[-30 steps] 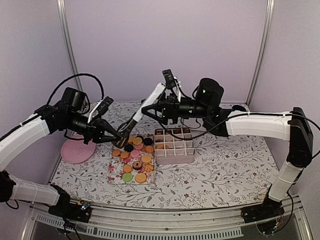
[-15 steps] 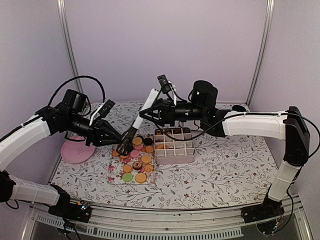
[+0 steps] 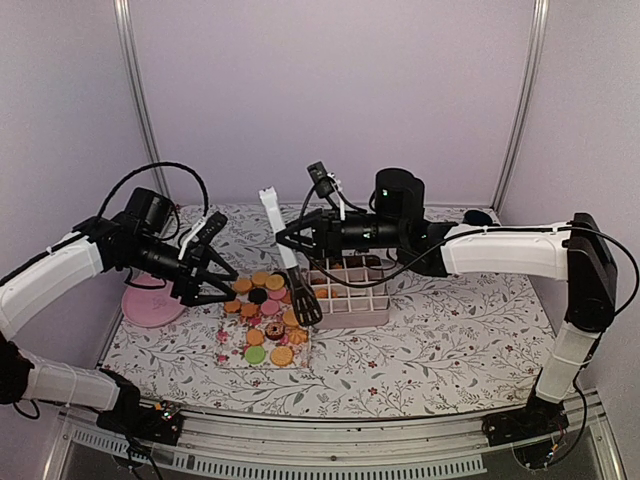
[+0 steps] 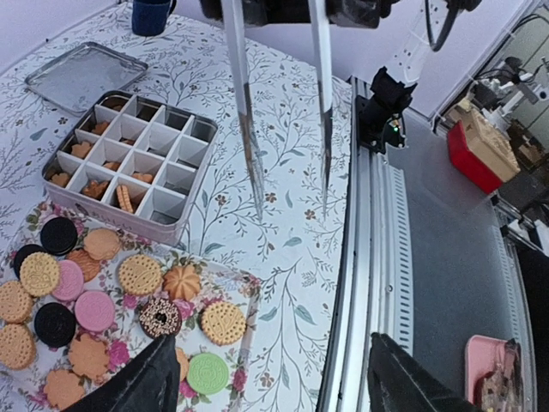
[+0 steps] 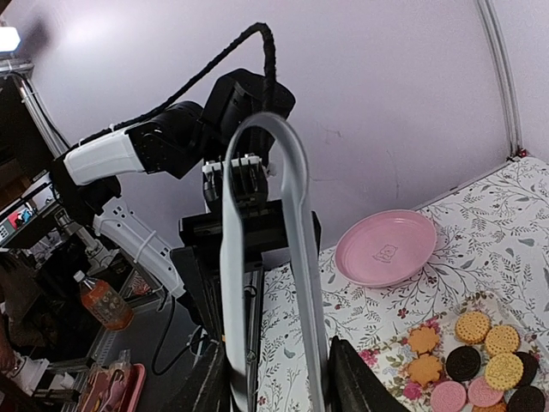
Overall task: Pack the cookies
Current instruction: Pass from the left arm to the right, then adjust the clamp.
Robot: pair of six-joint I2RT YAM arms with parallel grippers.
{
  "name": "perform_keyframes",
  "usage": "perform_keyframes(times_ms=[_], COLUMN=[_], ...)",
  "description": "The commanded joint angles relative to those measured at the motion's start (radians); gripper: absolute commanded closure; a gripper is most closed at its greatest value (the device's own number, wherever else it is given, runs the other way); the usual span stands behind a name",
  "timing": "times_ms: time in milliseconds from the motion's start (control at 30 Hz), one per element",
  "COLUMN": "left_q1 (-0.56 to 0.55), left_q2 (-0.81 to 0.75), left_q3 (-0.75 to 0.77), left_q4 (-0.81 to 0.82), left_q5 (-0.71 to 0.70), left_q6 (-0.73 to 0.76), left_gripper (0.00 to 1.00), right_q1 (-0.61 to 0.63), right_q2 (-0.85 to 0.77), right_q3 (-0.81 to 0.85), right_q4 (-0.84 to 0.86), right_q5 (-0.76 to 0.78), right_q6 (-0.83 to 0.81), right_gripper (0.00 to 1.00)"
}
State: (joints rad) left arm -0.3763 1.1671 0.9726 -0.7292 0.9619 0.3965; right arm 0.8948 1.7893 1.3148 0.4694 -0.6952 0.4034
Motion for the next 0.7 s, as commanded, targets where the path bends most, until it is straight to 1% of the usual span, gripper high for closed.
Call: perform_keyframes(times_ms=[0,100,167,300,433,567,667], left_q1=[0.053,0.104,0.128,0.149,0.195,0.252,0.274], left_q2=[-0.004,-0.014,-0.019,0.007,0.022,0.017,0.005], left_q3=[-0.017,-0.024,-0.019,0.023,0.028,0.005,-0.009], left_q4=[-0.014,0.066,0.125,0.159,0.158,0.16,0.171], left_q5=[-0.033,-0.033,-0.06,-0.119,-0.109,-0.119,-0.14], left_q6=[0.034,-0.034,-0.094,-0.159,-0.158,-0.137,-0.126], left_gripper=[0.26,0.28,0.3,0.31,0.3,0.3,0.3], right_q1=[0.005,0.015,0.034,0.078,0.114,0.159,0.178], right_q2=[0.02,0.04,0.053,0.122,0.202,0.281,0.321], right_q3=[-0.007,0.009,0.021,0.09,0.154,0.242,0.304], right_q4=[-0.016,-0.028,-0.034,-0.103,-0.109,-0.111,-0.116], right_q5=[0.039,0.054,0.082,0.155,0.223,0.29,0.336], right_q6=[-0.028,-0.034,-0.047,-0.097,-0.122,-0.159,-0.183], right_gripper=[0.62,0.63,0.64,0.64,0.64,0.64,0.65])
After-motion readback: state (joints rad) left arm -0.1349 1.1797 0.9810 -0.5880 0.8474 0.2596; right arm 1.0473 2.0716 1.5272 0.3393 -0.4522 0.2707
